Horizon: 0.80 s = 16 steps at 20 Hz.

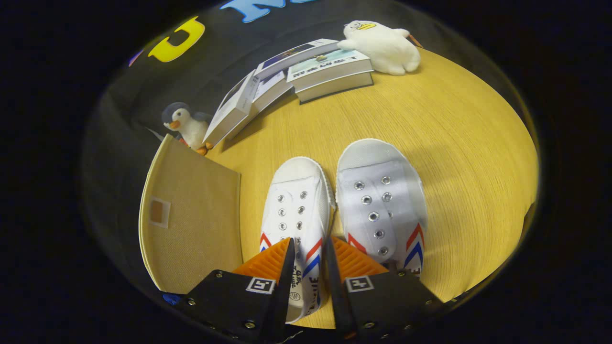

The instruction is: Open the storage box then place both shoes into the box .Put the left shoe in first, then the right shoe, with the right side of both shoes facing outward in a uniform manner.

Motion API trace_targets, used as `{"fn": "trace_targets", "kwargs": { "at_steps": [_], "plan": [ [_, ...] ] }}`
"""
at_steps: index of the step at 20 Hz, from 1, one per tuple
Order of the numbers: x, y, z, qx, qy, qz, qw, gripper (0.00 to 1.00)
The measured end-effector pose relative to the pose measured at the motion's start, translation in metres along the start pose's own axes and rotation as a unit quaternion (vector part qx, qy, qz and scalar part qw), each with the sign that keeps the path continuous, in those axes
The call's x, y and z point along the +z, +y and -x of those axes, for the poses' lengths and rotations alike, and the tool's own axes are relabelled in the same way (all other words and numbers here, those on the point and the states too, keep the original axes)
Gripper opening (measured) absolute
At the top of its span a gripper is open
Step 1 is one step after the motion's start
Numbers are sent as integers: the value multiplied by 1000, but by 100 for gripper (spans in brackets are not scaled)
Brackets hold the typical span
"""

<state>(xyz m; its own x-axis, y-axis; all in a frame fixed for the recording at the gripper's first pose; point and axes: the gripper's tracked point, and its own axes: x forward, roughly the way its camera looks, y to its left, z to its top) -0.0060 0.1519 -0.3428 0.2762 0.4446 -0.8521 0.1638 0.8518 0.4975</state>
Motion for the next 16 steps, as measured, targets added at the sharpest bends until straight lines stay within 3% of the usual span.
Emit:
{"fn": "trace_targets", "kwargs": {
  "at_steps": [1,9,10,13,14,16],
  "plan": [
    [-3,2,-2,7,7,-17,1000,34],
    [-2,-6,-8,-6,18,-14,1000,34],
    [-9,-3,-7,-2,18,-21,1000,8],
    [-9,-3,-14,-5,9,-14,1000,9],
    [-11,0,-2,2,22,-14,1000,0],
    [-15,1,3,9,28,-16,999,0]
  ]
}}
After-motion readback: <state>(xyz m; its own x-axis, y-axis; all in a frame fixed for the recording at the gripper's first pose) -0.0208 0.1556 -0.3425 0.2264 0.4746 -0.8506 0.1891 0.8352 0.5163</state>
